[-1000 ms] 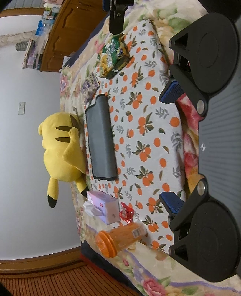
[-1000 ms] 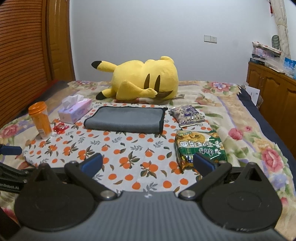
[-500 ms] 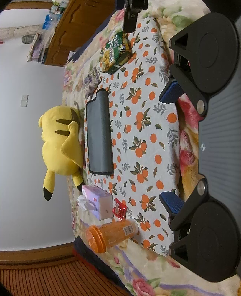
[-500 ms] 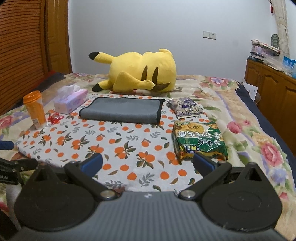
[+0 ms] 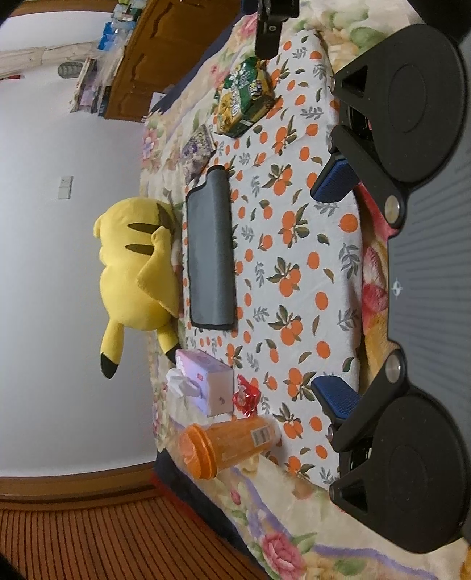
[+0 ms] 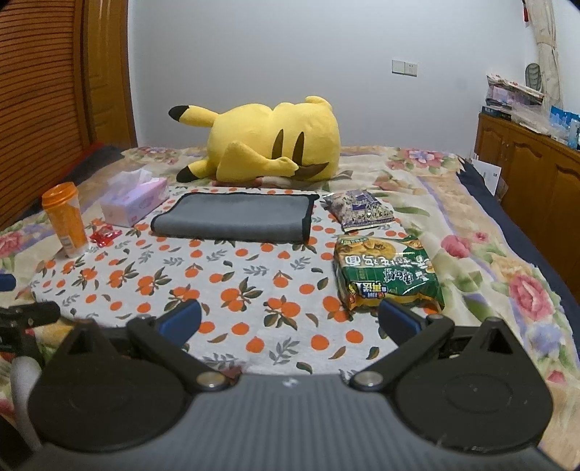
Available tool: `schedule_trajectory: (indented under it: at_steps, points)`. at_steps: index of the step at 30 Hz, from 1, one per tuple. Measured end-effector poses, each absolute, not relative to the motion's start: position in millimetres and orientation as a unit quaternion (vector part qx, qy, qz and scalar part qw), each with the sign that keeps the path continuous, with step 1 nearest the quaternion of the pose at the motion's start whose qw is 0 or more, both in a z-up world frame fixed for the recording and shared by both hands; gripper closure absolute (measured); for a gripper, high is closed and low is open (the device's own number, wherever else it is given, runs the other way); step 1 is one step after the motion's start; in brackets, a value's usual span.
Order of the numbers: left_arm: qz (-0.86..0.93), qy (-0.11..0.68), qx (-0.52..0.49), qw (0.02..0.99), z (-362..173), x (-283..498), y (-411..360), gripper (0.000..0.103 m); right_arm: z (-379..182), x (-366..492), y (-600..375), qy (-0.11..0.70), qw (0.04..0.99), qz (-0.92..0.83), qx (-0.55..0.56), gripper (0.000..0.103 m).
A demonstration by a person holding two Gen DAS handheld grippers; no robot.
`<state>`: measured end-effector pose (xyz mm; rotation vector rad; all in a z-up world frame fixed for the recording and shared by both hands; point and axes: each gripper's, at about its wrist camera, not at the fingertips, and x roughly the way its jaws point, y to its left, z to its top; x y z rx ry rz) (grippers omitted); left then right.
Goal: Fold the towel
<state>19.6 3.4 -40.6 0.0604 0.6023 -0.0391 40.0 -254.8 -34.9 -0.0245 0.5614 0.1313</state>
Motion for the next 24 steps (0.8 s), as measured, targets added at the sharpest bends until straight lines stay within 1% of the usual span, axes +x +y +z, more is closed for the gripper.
schedule_trajectory:
  at_steps: [8,24]
  points:
    - [-0.020,0.264,0.028,0.964,-34,11,4,0.000,-31,35,-256,0.263,0.963,0.066,-0.011,0.000]
    - [-0.023,0.236,0.031,0.971,-28,5,3,0.000,-26,27,-260,0.230,0.971,0.066,-0.001,0.000]
